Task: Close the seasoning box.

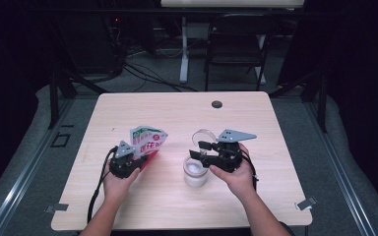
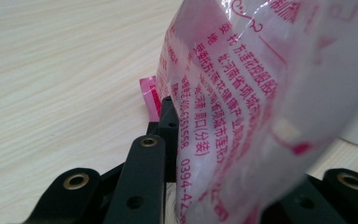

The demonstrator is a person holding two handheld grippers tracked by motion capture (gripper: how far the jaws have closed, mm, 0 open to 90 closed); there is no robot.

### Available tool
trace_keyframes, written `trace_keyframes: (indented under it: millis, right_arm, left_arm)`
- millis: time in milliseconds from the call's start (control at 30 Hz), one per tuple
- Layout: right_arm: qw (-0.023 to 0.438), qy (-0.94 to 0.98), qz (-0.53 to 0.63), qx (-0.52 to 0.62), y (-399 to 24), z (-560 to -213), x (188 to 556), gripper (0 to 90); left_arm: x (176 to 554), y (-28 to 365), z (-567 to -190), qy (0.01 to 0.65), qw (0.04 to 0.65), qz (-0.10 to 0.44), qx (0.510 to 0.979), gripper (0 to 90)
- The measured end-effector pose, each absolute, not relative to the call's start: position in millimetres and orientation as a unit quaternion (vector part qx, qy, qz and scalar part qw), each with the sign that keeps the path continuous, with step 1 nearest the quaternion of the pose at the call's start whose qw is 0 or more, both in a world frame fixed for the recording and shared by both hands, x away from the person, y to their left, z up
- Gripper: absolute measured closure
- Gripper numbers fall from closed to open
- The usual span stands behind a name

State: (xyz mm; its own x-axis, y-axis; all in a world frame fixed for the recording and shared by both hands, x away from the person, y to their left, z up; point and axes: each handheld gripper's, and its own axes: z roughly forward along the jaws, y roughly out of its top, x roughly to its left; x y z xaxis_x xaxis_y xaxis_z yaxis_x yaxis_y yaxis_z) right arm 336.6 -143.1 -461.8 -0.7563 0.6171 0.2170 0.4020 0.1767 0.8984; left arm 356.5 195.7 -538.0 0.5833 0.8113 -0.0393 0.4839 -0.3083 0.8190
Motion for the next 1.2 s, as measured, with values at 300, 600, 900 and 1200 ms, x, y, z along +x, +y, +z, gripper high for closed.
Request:
trace_keyframes:
  millis: [300,600,900,1200]
  right_arm:
    - [0.100,0.759,0.548,0.337,-144.5,-461.6,336.9,48.5]
    - [0.101,0.759,0.547,0.338,-144.6,-461.6,337.0,48.5]
    - [0.102,0.758,0.546,0.340,-144.6,-462.6,337.2,48.6]
    - [0.100,0.761,0.542,0.341,-143.6,-465.0,338.4,48.6]
  left_arm:
    - [352.8,215.8,-505.3,0.418,0.436,0.232,0.763,77.4]
    - [346.8,243.5,-494.7,0.435,0.423,0.253,0.754,77.4]
    - [339.4,268.4,-504.8,0.459,0.404,0.256,0.749,77.4]
    - [342.2,289.7,-528.7,0.499,0.389,0.245,0.735,77.4]
